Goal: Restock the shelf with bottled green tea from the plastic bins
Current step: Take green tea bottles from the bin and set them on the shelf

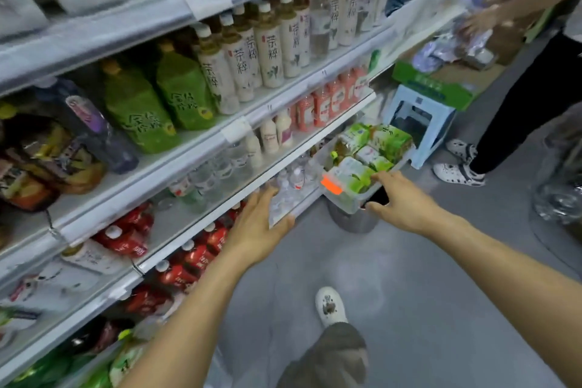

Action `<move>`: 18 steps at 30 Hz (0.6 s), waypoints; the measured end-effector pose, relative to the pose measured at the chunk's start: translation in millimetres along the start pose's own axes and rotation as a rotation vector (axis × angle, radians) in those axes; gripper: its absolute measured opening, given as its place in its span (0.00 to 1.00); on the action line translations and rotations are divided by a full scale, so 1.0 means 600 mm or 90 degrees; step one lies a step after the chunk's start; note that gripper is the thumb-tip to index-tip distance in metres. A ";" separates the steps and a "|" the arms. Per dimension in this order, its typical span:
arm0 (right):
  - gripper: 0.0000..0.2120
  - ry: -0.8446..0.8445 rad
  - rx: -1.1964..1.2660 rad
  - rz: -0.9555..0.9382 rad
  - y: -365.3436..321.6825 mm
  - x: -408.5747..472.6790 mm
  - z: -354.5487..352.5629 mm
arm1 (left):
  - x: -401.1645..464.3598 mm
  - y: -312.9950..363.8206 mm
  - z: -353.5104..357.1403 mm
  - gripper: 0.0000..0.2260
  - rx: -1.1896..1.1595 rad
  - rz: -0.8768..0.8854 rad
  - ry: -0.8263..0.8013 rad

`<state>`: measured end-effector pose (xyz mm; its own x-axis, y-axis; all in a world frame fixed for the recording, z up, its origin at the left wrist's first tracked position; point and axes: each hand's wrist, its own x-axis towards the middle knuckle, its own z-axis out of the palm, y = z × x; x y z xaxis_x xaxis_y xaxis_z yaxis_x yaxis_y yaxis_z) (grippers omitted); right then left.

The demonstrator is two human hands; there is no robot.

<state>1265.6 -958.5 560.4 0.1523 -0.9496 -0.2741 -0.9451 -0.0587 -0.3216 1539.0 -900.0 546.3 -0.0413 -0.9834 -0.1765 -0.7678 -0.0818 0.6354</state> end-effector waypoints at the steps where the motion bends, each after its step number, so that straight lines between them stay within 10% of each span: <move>1: 0.29 -0.007 0.003 -0.007 0.016 0.039 -0.002 | 0.035 0.001 0.013 0.27 -0.014 -0.022 -0.006; 18: 0.23 -0.223 -0.058 0.067 0.324 0.569 -0.042 | 0.562 0.105 0.251 0.14 -0.362 -0.354 -0.104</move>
<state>1126.6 -1302.1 426.9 0.1279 -0.7894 -0.6003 -0.9803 -0.0087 -0.1974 1380.4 -1212.2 413.6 0.1240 -0.7426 -0.6582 -0.2632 -0.6642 0.6997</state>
